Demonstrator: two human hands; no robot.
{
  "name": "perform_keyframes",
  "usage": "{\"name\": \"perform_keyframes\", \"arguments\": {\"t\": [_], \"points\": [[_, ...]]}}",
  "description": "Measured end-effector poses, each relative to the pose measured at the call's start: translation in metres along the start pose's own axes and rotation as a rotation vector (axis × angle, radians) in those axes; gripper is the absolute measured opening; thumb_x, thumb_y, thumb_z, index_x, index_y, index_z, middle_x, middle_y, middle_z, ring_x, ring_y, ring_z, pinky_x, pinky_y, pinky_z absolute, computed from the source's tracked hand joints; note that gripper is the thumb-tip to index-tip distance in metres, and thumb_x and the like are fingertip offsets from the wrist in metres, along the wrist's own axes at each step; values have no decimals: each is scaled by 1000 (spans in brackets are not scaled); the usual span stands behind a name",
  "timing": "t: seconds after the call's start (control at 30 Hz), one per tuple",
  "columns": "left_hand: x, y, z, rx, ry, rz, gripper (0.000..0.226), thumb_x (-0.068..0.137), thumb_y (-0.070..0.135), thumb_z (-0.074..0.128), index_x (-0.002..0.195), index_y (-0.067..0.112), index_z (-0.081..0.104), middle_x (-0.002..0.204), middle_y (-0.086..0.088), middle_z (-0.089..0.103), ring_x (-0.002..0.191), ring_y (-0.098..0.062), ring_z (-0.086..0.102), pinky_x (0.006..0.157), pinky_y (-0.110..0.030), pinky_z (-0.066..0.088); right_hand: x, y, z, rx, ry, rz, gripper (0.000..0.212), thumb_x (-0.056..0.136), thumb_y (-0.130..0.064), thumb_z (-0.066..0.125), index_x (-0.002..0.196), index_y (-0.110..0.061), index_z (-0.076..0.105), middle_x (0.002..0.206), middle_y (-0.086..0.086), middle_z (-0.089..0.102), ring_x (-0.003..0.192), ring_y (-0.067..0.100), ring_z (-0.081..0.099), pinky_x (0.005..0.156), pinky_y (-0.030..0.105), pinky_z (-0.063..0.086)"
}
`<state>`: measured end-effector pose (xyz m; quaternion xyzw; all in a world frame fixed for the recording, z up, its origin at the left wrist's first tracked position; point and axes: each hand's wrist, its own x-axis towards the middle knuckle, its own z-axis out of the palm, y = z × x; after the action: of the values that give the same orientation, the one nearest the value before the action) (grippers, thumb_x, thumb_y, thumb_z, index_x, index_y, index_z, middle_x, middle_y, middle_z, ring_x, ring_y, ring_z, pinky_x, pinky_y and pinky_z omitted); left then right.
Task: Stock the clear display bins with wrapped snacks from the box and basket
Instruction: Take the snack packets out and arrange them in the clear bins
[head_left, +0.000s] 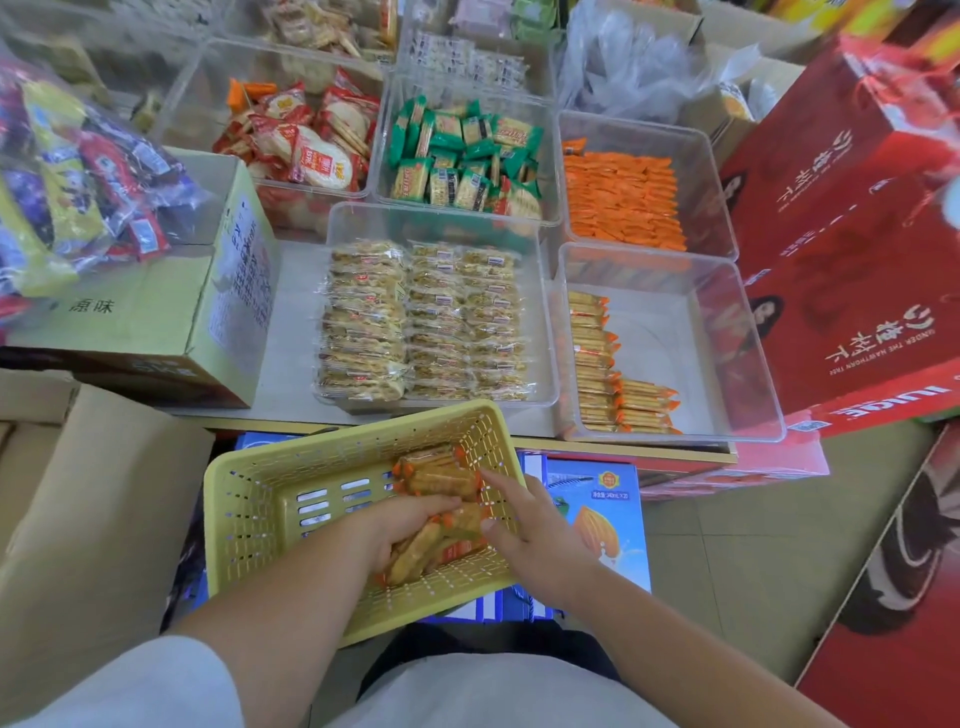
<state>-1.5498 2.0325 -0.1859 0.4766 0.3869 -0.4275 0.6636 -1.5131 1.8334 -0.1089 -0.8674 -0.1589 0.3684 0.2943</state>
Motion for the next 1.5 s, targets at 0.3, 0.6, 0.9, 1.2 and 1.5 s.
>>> {"name": "perform_keyframes", "arguments": {"t": [0.3,0.6,0.9,1.2,1.5], "points": [[-11,-1,-8,272,115,100,42,89,53,74,124,30,66,107,-2,78,96,-22,76,83,-33,61,-4,-6,-2,26,-11,10,55,102,-45,49,150,-57,24,138,-20,27,122,3,38,75,6,30],[-109,-1,-39,201,231,309,38,68,70,72,97,46,75,112,3,75,110,-27,66,102,-44,49,-10,-18,-11,7,-39,-5,64,97,-54,55,153,-51,24,156,-8,23,144,18,31,109,36,37],[-154,-8,40,-674,-7,432,60,64,65,79,88,11,84,71,-13,70,52,-21,61,54,-33,55,-27,-59,-37,534,29,-225,70,78,-75,64,138,-41,52,128,-14,66,120,2,59,104,36,49],[-112,15,119,-802,162,493,61,70,67,73,101,15,83,95,-15,79,59,-23,71,55,-33,56,-20,-15,-83,877,62,-10,27,92,-40,68,112,-21,66,96,5,76,94,25,75,68,19,57],[-69,84,232,-721,409,559,50,83,63,62,113,26,78,109,-10,79,98,-32,77,85,-51,63,1,47,-174,1135,-197,-105,49,87,-58,65,126,-29,63,119,3,73,111,22,68,90,51,51]]}}
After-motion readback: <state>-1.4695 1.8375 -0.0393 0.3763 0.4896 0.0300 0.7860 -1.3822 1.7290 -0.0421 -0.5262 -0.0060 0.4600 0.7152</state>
